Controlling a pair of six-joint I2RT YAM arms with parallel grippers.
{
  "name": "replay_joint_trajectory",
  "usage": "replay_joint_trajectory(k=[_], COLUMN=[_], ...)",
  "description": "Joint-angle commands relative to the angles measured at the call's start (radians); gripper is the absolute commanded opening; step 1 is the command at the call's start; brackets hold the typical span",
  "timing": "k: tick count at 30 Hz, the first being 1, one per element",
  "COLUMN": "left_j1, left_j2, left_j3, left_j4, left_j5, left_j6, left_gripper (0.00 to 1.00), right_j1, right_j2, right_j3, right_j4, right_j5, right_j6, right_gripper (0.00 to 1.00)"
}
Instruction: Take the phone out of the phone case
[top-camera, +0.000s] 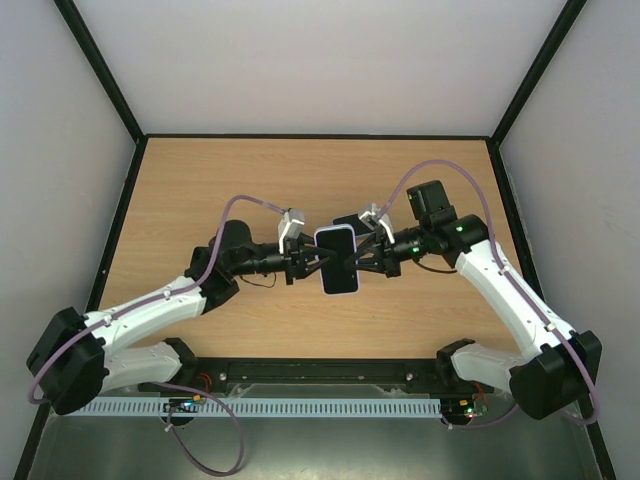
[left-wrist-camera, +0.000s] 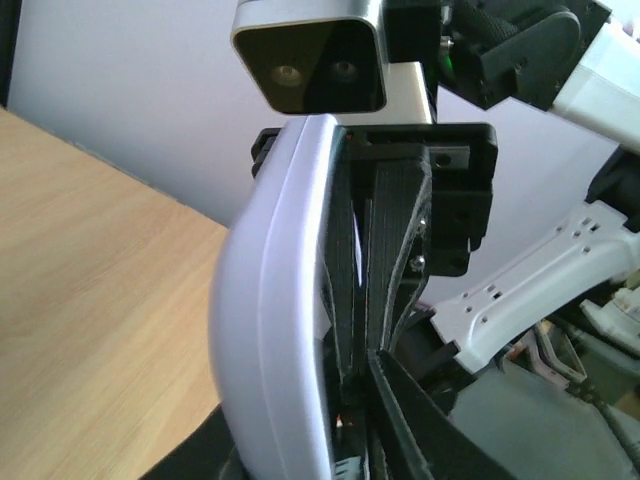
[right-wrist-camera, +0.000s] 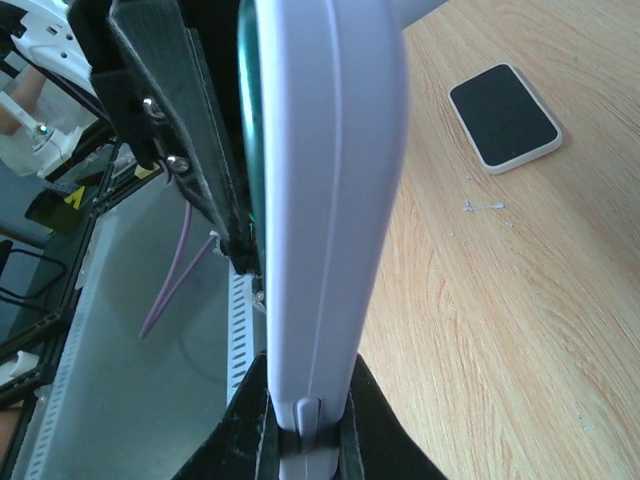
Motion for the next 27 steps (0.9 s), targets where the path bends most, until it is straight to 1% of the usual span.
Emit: replay_joint_trajectory(k=[1, 4, 6, 7, 8, 10, 11, 12, 14, 17, 20, 27], left_j1=[-0.004, -0.004, -0.001, 0.001, 0.004, 0.016, 0.022, 0.029, 0.043, 0.063, 0.088, 0.095], left_j2=[0.022, 0.03, 0.032, 0.029, 0.027, 0.028, 0.029, 0.032, 0.038, 0.049, 0.065, 0.096], left_j3=[-0.005, 0.007, 0.015, 0.019, 0.025, 0.049, 0.067, 0.087, 0.113, 0.143, 0.166, 0.199], left_j4=[0.106, 0.109, 0.116, 0.12, 0.117, 0.095, 0.068, 0.047, 0.034, 0.036, 0.032, 0.047], left_j5=[0.06, 0.07, 0.07, 0.066, 0.059, 0.04, 0.023, 0.015, 0.031, 0.079, 0.114, 0.269], left_j6=[-0.038, -0.05, -0.068, -0.079, -0.092, -0.114, -0.124, -0.132, -0.147, -0.161, -0.176, -0.163], left_gripper=[0.18, 0.08, 0.06, 0.05, 0.03, 0.03, 0.03, 0.03, 0.03, 0.03, 0.03, 0.03], right_j1=[0.002, 0.002, 0.002, 0.002, 0.002, 0.002, 0.002, 0.002, 0.002, 0.002, 0.002, 0.002], right_j2=[-0.016, -0.012, -0.015, -0.017, -0.021, -0.032, -0.037, -0.04, -0.044, -0.049, -0.055, -0.067], right_j3=[0.01, 0.012, 0.017, 0.022, 0.026, 0.024, 0.022, 0.022, 0.018, 0.01, 0.003, -0.012], right_j4=[0.057, 0.043, 0.02, 0.0, -0.022, -0.066, -0.096, -0.134, -0.2, -0.277, -0.334, -0.353], right_j5=[-0.035, -0.033, -0.004, 0.014, 0.039, 0.071, 0.086, 0.095, 0.117, 0.146, 0.149, 0.09], right_j6=[0.031, 0.015, -0.011, -0.039, -0.063, -0.121, -0.166, -0.212, -0.3, -0.411, -0.497, -0.537], right_gripper=[0.02, 0.02, 0.07, 0.15, 0.25, 0.49, 0.6, 0.67, 0.74, 0.74, 0.7, 0.58])
